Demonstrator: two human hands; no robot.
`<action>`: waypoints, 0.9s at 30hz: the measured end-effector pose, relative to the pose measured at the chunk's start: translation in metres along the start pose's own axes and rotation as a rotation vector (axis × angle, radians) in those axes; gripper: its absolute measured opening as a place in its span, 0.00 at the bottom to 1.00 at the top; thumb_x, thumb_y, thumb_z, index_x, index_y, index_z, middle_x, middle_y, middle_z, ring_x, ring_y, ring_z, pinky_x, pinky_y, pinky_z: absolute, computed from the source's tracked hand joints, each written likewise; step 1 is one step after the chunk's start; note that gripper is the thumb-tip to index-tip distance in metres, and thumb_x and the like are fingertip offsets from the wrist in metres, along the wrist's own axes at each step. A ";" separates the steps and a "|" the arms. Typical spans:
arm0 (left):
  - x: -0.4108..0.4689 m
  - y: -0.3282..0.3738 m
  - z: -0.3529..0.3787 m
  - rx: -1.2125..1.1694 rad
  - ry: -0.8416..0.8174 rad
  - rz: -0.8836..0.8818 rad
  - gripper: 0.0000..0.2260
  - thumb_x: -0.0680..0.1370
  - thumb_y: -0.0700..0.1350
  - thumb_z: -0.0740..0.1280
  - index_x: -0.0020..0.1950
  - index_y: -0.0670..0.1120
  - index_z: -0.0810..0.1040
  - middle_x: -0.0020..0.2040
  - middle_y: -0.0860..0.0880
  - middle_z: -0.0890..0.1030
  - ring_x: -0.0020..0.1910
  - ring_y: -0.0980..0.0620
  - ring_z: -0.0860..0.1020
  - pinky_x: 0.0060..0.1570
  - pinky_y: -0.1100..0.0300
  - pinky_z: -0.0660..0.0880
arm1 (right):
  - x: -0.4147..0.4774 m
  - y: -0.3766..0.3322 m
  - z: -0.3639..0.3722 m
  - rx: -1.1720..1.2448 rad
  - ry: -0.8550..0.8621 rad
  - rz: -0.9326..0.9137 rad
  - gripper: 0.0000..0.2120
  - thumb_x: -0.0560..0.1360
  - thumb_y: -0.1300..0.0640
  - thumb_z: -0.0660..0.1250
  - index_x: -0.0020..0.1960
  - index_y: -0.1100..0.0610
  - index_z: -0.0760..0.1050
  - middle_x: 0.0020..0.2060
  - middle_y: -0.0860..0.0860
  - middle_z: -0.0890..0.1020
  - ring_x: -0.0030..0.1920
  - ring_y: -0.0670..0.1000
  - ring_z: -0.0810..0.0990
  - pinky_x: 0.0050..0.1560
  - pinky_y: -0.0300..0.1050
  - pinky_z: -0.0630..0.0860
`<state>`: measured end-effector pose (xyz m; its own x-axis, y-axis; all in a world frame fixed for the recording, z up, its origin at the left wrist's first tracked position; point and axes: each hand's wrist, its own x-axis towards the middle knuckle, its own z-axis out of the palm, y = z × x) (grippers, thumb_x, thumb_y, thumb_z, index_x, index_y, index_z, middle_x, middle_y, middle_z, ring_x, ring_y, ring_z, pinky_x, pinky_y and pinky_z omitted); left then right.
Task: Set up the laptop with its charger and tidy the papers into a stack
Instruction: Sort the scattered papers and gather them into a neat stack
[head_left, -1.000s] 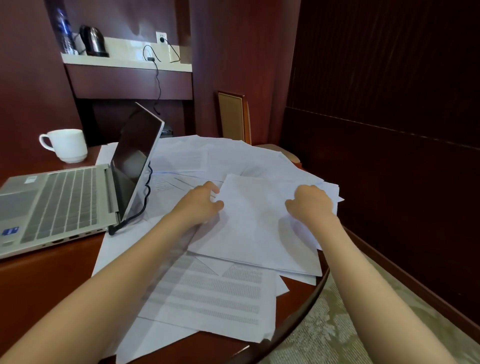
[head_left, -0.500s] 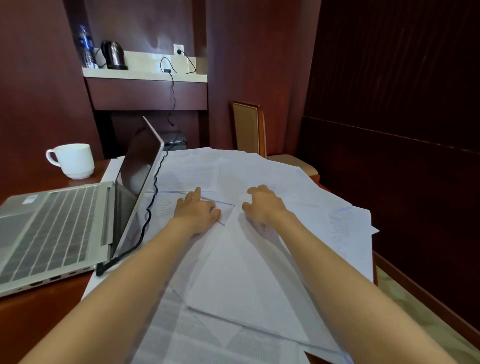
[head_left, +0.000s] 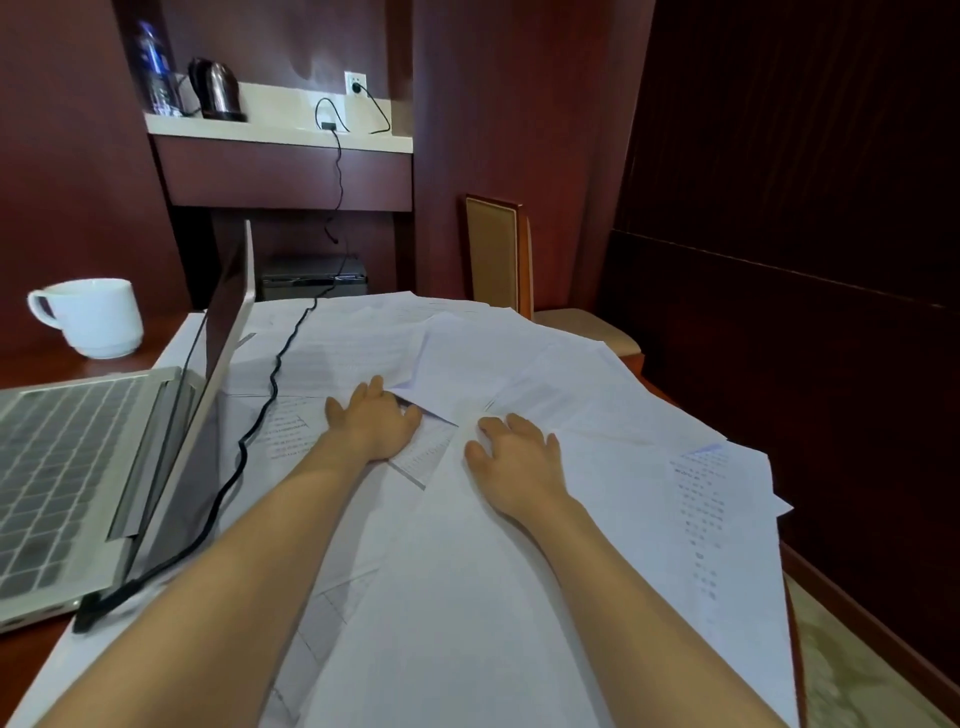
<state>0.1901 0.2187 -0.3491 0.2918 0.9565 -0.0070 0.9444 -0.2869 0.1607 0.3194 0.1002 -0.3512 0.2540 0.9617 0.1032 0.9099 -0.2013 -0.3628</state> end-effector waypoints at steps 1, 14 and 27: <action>-0.001 0.001 -0.002 -0.007 0.016 0.023 0.23 0.82 0.53 0.47 0.76 0.48 0.57 0.77 0.48 0.50 0.76 0.49 0.50 0.71 0.42 0.47 | 0.002 0.001 0.000 0.027 0.029 -0.003 0.20 0.81 0.51 0.51 0.70 0.56 0.64 0.69 0.56 0.66 0.71 0.56 0.62 0.72 0.52 0.53; -0.025 -0.007 -0.015 -0.311 0.292 0.144 0.13 0.80 0.34 0.53 0.57 0.31 0.75 0.66 0.37 0.69 0.60 0.43 0.72 0.55 0.62 0.65 | -0.001 0.000 -0.003 0.435 0.075 0.000 0.19 0.80 0.57 0.55 0.70 0.60 0.67 0.69 0.54 0.70 0.68 0.53 0.67 0.67 0.42 0.61; -0.053 -0.013 -0.038 -0.391 0.512 0.183 0.16 0.75 0.25 0.52 0.57 0.30 0.75 0.51 0.35 0.74 0.48 0.38 0.74 0.37 0.66 0.58 | 0.000 -0.001 0.001 0.308 0.107 -0.070 0.13 0.76 0.63 0.56 0.33 0.59 0.60 0.31 0.50 0.64 0.37 0.53 0.64 0.38 0.46 0.60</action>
<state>0.1565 0.1743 -0.3133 0.2424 0.8266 0.5079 0.7338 -0.4987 0.4613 0.3181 0.1006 -0.3512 0.2420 0.9429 0.2289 0.7887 -0.0537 -0.6124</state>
